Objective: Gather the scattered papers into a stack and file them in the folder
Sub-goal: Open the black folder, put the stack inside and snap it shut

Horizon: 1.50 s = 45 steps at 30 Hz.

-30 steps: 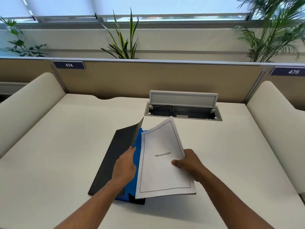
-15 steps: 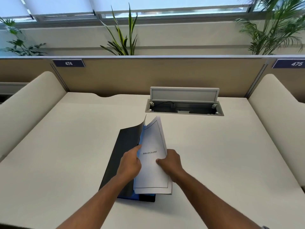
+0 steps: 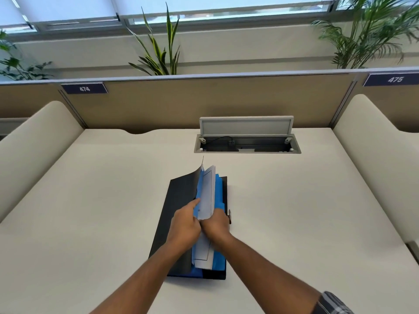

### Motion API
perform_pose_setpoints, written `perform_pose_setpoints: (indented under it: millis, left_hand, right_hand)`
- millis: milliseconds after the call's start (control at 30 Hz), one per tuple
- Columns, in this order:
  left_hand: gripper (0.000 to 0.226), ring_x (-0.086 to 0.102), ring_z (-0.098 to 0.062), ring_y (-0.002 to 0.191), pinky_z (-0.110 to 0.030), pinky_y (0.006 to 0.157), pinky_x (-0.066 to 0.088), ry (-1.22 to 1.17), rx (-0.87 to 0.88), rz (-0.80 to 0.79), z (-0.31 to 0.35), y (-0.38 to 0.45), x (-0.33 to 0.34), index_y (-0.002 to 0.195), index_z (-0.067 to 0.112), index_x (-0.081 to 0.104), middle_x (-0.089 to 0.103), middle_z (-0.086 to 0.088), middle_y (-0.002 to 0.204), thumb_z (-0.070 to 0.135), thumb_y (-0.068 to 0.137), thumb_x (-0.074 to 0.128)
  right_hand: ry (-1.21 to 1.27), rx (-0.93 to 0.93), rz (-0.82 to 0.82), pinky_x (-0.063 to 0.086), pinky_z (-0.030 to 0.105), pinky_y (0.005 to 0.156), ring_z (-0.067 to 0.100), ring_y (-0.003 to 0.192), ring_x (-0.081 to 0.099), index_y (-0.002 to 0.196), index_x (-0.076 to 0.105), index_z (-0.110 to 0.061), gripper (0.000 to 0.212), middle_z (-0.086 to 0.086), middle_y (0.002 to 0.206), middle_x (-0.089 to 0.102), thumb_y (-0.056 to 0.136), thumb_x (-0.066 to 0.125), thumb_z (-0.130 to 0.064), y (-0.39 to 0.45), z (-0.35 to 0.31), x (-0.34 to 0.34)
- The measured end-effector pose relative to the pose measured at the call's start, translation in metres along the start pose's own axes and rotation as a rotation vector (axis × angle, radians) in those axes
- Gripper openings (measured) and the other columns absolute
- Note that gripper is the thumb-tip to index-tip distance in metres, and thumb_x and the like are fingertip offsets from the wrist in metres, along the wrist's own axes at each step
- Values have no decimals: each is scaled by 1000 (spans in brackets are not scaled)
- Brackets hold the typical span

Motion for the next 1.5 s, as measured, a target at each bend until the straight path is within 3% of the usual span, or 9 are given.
perform_pose_setpoints:
  millis: [200,467,600,767,1000,1167,1333,1400,1500]
  left_hand:
    - [56,61,-19,119,-38,104,50,-9,18,4,-2,-5,-2,149,20,41,53,-3,146,-2,98,48]
    - [56,56,-16,127,-29,107,44,-14,12,-1,-7,-7,-2,150,20,40,49,-1,149,0,99,49]
    - [56,65,-13,108,-28,102,50,-31,10,4,-6,-9,2,149,21,41,53,0,146,0,98,49]
    - [56,52,-15,131,-33,112,42,4,68,-39,-4,-13,10,149,20,41,51,1,147,-1,98,48]
    - [54,45,-15,137,-28,112,37,-8,57,-54,-7,-13,21,149,18,41,48,1,149,2,98,51]
    - [55,45,-14,137,-25,112,35,-25,61,-64,-11,-13,26,148,17,42,48,1,149,-2,97,49]
    - [55,45,-14,138,-23,111,34,-23,47,-59,-14,-11,31,149,18,41,48,1,149,0,97,51]
    - [55,44,-14,138,-25,112,34,-16,52,-52,-14,-9,34,149,18,40,47,2,150,1,98,51]
    - [54,45,-14,138,-28,114,35,6,72,-53,-13,-6,38,148,19,43,48,2,150,2,98,51]
  right_hand:
    - [-58,54,-23,58,26,63,14,81,64,92,58,-22,17,2,92,66,90,72,-12,2,2,8]
    - [110,46,-96,61,41,90,24,104,67,117,57,-20,35,6,113,68,88,76,-19,8,12,-1]
    - [-42,28,21,60,40,92,22,103,64,125,54,-15,29,6,119,65,98,63,-20,14,18,-12]
    - [-158,5,58,55,32,84,22,108,63,132,54,-12,34,8,124,64,100,61,-21,14,18,-11]
    - [-139,12,51,54,29,83,18,102,62,128,55,-13,32,3,117,64,99,64,-22,17,28,-13]
    - [-78,-17,12,59,39,95,22,108,66,125,59,-14,27,5,118,68,99,64,-18,14,29,-5]
    - [-62,7,-13,57,39,99,25,116,64,132,57,-13,34,7,125,67,99,65,-17,16,35,-8]
    - [-59,18,-51,58,38,96,23,112,66,130,59,-13,33,6,122,69,98,66,-18,17,39,-9]
    - [-257,-9,-3,56,30,76,15,89,65,112,63,-12,23,-1,97,67,97,66,-30,17,45,-20]
Point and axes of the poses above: each hand's wrist, its own y-axis towards the middle knuckle, its own x-axis out of the palm, z = x × y, the point moved 3 cm from there along y, towards the middle knuckle
